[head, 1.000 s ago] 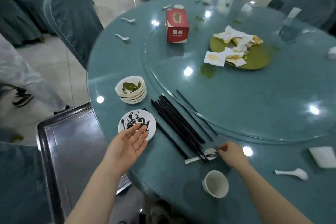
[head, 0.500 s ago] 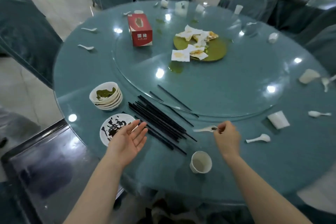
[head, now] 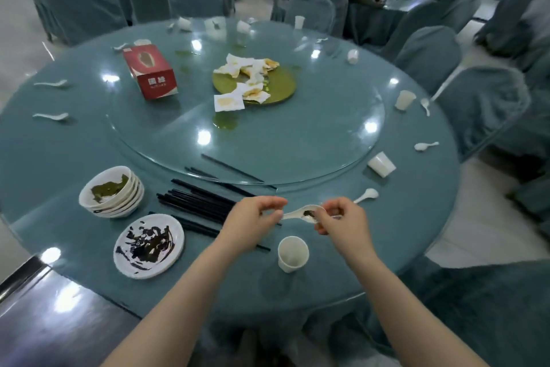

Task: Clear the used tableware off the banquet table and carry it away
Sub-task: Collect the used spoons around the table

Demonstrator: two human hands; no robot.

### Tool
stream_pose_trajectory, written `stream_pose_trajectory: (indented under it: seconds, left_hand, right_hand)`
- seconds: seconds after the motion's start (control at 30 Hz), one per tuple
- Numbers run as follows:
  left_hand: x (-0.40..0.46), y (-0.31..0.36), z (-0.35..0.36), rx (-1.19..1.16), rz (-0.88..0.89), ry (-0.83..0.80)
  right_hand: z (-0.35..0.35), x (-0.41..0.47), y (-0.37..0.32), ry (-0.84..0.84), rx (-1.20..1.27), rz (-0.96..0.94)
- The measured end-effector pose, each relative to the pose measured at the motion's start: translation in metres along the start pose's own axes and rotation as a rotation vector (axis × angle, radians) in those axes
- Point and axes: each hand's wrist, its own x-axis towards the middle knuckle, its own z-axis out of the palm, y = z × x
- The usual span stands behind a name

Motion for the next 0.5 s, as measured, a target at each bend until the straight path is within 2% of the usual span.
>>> stream_pose_trajectory:
  seconds: [0.03,0.1,0.33,0.5]
  left_hand:
    - [0.003,0.007,0.005,0.145,0.036,-0.053]
    - [0.008,0.020,0.013,0.282,0.068,-0.126]
    - [0.043,0.036,0.037,0.285,-0.008,-0.114]
    - [0.078,0.038,0.058,0.252,-0.101,-0.038]
  right_hand:
    - [-0.003,0.000,-0.002,0.000,0.019,0.001]
    - [-0.011,0.002,-0.005,0.005,0.052,-0.005]
    - [-0.044,0.038,0.013,0.012,0.176,-0.038]
    - [-0.086,0.107,0.061,0.053,-0.112,0.046]
